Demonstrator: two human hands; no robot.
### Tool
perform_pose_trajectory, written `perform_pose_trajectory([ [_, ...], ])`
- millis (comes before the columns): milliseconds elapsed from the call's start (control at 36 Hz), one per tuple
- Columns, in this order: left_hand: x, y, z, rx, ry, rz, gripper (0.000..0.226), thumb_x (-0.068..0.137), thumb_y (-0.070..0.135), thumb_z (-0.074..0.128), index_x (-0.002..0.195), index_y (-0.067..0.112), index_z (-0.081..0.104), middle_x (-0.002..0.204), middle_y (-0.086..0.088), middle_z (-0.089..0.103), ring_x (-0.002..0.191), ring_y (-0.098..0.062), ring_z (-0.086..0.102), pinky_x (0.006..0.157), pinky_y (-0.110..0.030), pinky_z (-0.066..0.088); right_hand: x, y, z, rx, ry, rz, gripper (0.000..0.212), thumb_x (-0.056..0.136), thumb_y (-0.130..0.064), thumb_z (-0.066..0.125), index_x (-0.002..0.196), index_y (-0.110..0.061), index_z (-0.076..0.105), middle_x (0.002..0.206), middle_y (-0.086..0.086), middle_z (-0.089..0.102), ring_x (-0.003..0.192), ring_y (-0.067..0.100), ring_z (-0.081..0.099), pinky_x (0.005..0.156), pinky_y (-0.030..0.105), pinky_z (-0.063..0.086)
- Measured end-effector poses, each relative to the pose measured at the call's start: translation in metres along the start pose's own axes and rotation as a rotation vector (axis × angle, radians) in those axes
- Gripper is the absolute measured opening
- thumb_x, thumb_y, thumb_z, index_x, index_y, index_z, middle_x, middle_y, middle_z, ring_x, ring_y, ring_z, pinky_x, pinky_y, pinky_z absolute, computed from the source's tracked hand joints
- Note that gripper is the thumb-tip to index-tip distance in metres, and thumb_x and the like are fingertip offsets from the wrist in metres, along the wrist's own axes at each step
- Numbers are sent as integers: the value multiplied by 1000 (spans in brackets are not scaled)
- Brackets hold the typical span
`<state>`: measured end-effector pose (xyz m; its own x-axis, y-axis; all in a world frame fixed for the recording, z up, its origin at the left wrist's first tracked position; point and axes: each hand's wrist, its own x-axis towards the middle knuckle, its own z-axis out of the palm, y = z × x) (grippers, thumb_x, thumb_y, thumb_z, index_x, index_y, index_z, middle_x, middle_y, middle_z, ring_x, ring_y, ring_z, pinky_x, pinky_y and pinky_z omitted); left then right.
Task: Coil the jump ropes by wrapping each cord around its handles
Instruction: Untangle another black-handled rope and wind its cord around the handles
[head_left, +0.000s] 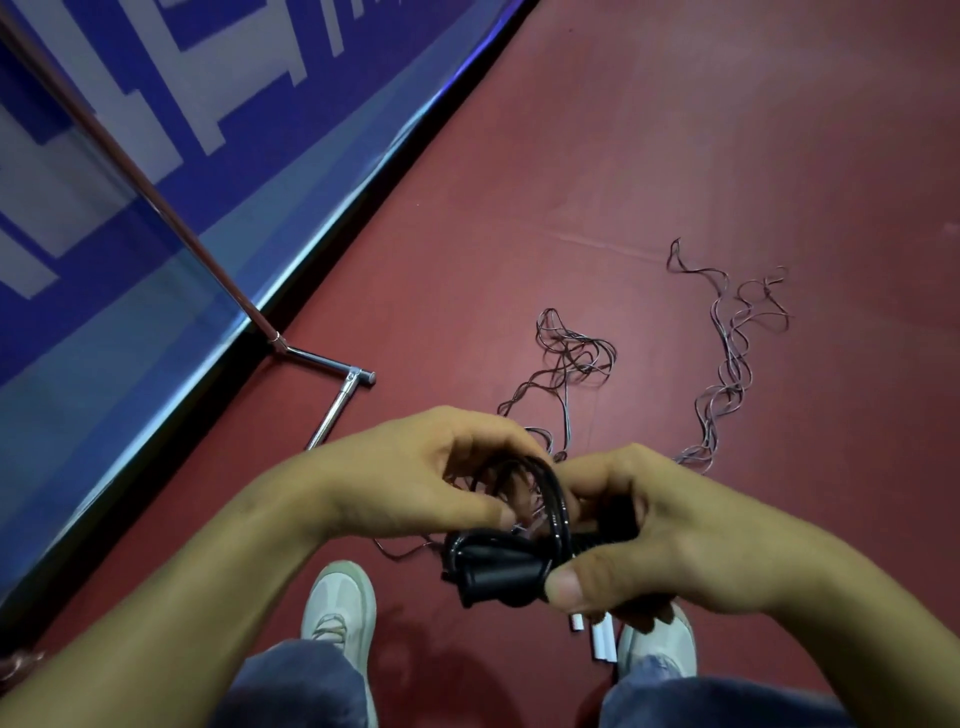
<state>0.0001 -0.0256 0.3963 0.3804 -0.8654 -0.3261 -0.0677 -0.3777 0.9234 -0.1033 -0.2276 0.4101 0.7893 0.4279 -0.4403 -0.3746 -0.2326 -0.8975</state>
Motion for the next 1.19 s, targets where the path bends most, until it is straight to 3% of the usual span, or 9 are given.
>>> perform_pose_trajectory([
  [139,2,2,7,-9,103,151,47,83,4,79,127,14,67,120,0,71,122,-18,63,109,-37,45,0,3,-9,95,-74,1,53,74,-27,84,102,11,58,72,33,59,55,43,48,52,54,40],
  [250,5,3,14,-127,236,175,32,84,-12,72,108,8,78,86,4,74,83,-10,71,77,-20,54,0,2,-12,177,-128,-41,57,77,-23,78,106,18,50,70,33,62,53,30,54,49,35,42],
  [306,7,4,14,-116,309,191,24,86,-5,72,102,11,81,76,6,66,73,-6,66,69,-18,51,0,2,-13,221,-111,-83,56,78,-23,77,102,17,46,68,30,62,52,29,54,48,33,42],
  [444,5,-1,11,29,339,129,16,77,13,69,66,25,71,57,6,50,53,-8,43,52,-23,34,2,5,-10,346,15,-202,51,77,-35,86,88,-8,44,62,24,56,48,24,52,46,28,42],
  [528,6,-4,15,-59,327,87,36,89,34,76,55,30,65,51,11,38,49,-9,31,50,-25,24,4,5,-6,361,125,-239,41,74,-22,83,89,-14,46,60,17,57,45,24,51,45,26,43],
  [694,0,-4,10,-194,329,84,35,81,57,65,86,24,78,55,-6,38,51,-21,29,50,-38,21,6,1,-4,493,231,-327,47,75,-28,84,107,-22,52,64,23,54,44,25,51,44,24,41],
  [833,-4,-1,6,-205,319,20,40,91,49,59,83,12,74,49,-7,37,47,-22,27,48,-34,21,8,2,-9,537,303,-298,59,69,-35,90,101,-8,49,72,30,58,46,26,51,44,25,36],
  [1028,-14,9,7,-232,269,-6,38,100,36,56,79,9,73,44,-5,42,38,-15,28,42,-22,25,10,4,-13,559,462,-201,43,80,-23,71,105,3,47,71,28,57,47,26,49,43,27,32],
  [1194,-14,17,20,-233,265,-48,40,101,36,58,81,4,71,44,-4,46,36,-15,33,41,-18,29,22,7,-8,286,614,-148,31,79,-18,86,97,-7,64,68,29,61,47,28,49,47,33,35],
])
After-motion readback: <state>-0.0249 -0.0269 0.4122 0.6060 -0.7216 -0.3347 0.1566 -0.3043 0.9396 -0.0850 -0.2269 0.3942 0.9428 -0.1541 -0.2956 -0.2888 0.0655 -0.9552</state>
